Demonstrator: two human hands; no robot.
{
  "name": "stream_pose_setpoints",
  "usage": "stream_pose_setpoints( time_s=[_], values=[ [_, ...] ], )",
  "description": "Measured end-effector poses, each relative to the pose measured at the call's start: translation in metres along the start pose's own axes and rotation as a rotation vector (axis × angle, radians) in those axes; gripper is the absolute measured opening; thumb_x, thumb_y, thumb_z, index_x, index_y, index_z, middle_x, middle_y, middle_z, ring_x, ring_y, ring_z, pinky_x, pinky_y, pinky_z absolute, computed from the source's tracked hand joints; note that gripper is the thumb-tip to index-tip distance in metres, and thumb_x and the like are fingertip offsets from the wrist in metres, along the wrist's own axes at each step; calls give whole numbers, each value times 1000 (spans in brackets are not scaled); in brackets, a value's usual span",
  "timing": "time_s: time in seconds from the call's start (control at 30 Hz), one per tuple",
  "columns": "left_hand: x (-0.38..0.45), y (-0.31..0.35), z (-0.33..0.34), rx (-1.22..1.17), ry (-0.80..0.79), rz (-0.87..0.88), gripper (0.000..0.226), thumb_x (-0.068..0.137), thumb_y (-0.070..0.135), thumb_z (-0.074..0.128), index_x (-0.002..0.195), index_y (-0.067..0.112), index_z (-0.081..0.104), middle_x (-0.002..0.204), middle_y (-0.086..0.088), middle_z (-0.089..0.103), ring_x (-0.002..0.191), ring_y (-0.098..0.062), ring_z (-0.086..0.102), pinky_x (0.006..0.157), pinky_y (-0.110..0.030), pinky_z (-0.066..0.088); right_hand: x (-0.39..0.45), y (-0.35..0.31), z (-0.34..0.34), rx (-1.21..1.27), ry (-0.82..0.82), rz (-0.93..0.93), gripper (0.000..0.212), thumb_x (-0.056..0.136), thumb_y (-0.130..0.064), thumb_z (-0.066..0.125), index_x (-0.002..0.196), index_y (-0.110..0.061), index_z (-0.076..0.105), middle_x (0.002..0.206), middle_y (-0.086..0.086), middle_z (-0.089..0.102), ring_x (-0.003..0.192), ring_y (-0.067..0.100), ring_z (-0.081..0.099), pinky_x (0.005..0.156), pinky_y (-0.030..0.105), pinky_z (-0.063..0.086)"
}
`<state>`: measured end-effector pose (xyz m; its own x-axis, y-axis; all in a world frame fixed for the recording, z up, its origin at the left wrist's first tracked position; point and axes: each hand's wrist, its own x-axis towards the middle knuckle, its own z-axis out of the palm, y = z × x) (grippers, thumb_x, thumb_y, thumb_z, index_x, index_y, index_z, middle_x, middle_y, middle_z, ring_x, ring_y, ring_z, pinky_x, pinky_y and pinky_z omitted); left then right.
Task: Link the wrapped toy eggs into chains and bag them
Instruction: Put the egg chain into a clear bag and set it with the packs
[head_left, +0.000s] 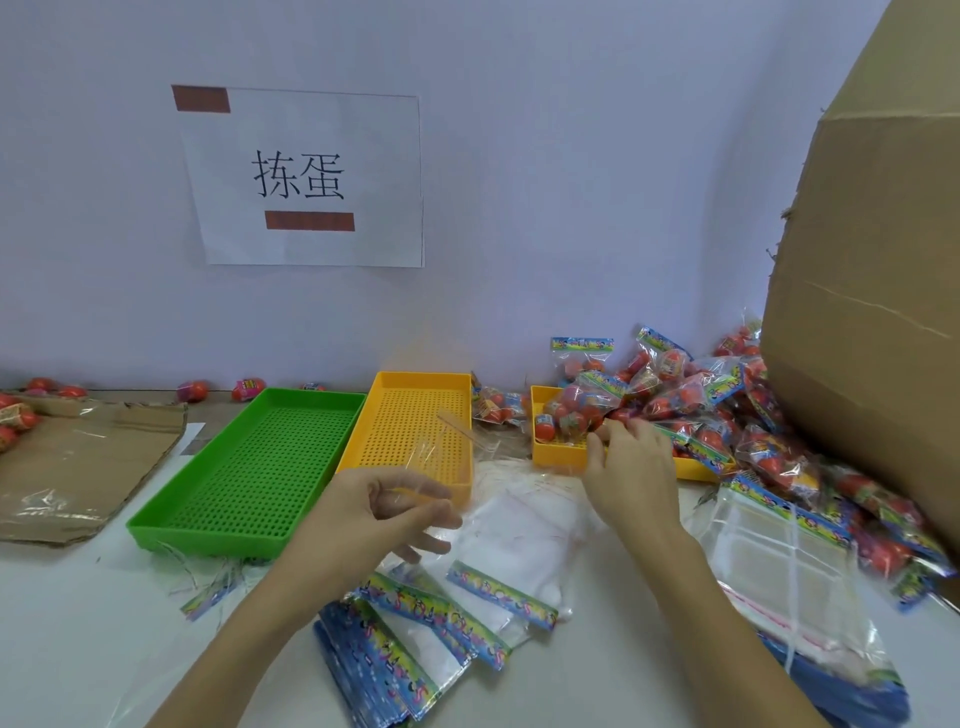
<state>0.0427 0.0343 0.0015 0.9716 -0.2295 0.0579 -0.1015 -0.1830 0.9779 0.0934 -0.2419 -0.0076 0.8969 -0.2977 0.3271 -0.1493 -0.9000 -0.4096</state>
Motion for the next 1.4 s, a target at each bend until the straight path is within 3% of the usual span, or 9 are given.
stream_pose_setpoints(
  time_s=[0.2,0.4,0.6,0.83,0.97,1.07,1.13,1.23,1.4],
  values=[
    [1,0,0,-14,-41,-23,14,94,13,75,107,9,75,94,-9,82,82,-30,80,65,-30,63,5,3,9,-112,-128,132,53,109,-48,27,141,-20,58,164,12,30,149,33,27,120,48,23],
    [0,1,3,-38,-64,-19,16,91,12,78,106,6,75,92,-13,81,76,-34,79,59,-30,62,12,8,7,-103,-23,165,38,108,-37,42,132,-16,62,145,13,49,135,35,38,112,47,30],
    [1,1,5,-40,-41,-21,17,91,13,78,106,7,75,92,-12,81,75,-33,79,58,-29,61,3,-8,-1,450,168,-126,17,101,-18,62,117,-17,67,115,6,62,103,20,60,87,29,49],
    [1,-2,5,-35,-10,-13,20,91,15,79,109,7,74,92,-10,81,75,-35,79,58,-36,64,-25,-53,-18,1082,-127,-329,29,92,-16,76,118,-24,66,105,-6,73,94,13,72,80,24,58],
    [2,-7,5,-24,-16,34,29,90,17,81,117,18,70,93,-10,81,74,-36,79,57,-43,63,-39,-68,-16,993,-166,-529,27,96,-16,71,121,-26,72,115,-2,67,89,17,69,81,27,57],
    [3,-10,5,-3,-27,93,41,92,13,78,129,25,64,95,-10,81,78,-36,79,64,-53,63,-46,-72,-13,780,-137,-656,33,98,-16,69,129,-25,68,118,-8,63,100,12,65,82,23,56],
    [4,-11,5,-21,-19,128,47,91,11,79,133,26,63,96,-11,81,84,-36,79,68,-48,64,-49,-74,-13,754,-145,-643,33,95,-16,72,127,-23,65,118,-12,66,106,6,64,80,20,56],
    [4,-10,5,1,-4,146,40,91,17,79,127,29,65,96,-8,82,76,-34,79,59,-34,61,-49,-73,-15,755,-178,-634,26,94,-16,74,118,-21,67,114,-14,69,99,4,68,73,26,59],
    [0,-5,7,1,44,168,39,86,33,78,123,27,67,90,-7,80,71,-33,78,60,-39,61,-51,-73,-13,719,-285,-696,27,100,-12,65,120,-28,72,115,-10,60,100,10,66,79,23,56]
  ],
)
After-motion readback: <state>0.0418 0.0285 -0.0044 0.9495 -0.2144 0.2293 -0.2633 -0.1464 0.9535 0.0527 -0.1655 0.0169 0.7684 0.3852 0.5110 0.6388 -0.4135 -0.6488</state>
